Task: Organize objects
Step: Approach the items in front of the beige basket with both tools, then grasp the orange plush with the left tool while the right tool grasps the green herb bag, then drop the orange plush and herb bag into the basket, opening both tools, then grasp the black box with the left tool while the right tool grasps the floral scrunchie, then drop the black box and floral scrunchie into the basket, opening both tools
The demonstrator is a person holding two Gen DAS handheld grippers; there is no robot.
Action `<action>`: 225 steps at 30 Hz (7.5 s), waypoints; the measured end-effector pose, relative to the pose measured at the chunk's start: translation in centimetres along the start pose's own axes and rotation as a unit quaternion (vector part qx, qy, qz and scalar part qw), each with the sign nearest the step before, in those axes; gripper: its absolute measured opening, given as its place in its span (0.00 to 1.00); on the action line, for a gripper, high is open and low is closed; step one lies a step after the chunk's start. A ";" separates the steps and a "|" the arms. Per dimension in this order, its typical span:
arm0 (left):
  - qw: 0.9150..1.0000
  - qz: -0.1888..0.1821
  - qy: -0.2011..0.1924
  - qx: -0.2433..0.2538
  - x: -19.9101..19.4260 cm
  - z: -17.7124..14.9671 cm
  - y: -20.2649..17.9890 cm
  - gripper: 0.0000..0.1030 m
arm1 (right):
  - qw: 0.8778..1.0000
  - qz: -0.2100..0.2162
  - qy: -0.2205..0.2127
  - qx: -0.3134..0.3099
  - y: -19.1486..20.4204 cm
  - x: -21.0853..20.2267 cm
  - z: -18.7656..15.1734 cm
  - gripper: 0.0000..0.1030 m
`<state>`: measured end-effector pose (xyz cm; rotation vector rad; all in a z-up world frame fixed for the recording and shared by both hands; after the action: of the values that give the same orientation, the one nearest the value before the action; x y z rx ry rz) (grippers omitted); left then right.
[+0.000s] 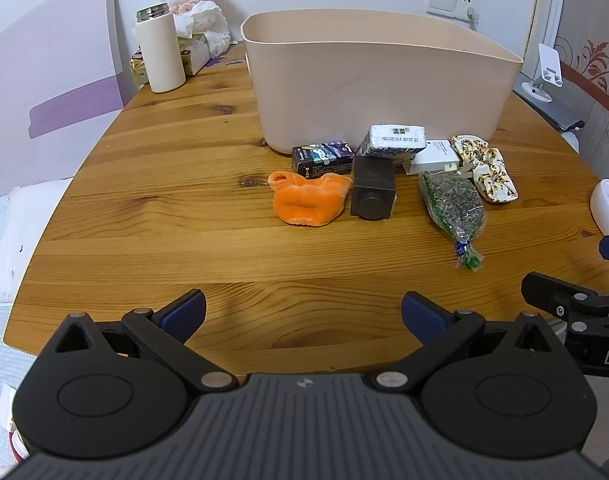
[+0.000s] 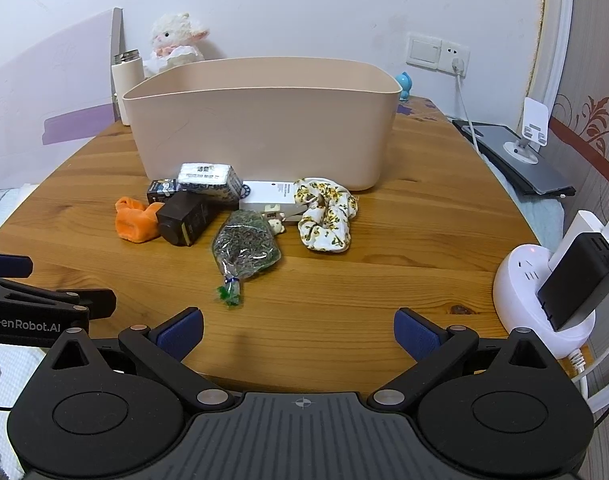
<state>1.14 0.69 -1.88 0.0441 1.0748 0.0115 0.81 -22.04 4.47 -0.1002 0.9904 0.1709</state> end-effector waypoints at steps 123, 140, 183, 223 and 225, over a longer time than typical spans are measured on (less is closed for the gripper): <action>0.997 -0.002 -0.059 0.039 7.4 22.1 -2.8 0.08 | 0.997 -0.029 -0.072 -0.018 -0.1 8.0 20.1 0.43; 0.994 -0.013 -0.098 0.038 1.3 19.1 -1.8 0.78 | 0.992 -0.039 -0.117 -0.019 -1.4 1.1 15.7 0.79; 0.995 -0.069 0.035 0.057 7.4 9.9 -3.7 0.37 | 0.999 0.029 0.015 -0.026 -2.0 9.0 7.3 0.17; 0.990 -0.040 -0.123 0.051 -2.9 16.6 -0.4 0.33 | 0.985 0.015 -0.173 -0.004 -2.5 -2.0 14.5 0.12; 0.990 -0.037 -0.124 0.051 -2.4 17.8 -0.7 0.33 | 0.985 0.017 -0.172 -0.002 -2.6 -1.5 15.3 0.12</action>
<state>15.61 -0.61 8.64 0.0956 0.8264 -0.1127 13.08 -22.24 14.15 -0.0557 0.6463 0.2132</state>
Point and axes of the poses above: each gripper's, at about its wrist camera, not at the fingertips, and x roughly the way its jaws point, y to its left, z to its top, the point moved 2 cm from there along x, roughly the way its jaws point, and after that the axes turned 13 degrees about y, right-handed, at the moved point
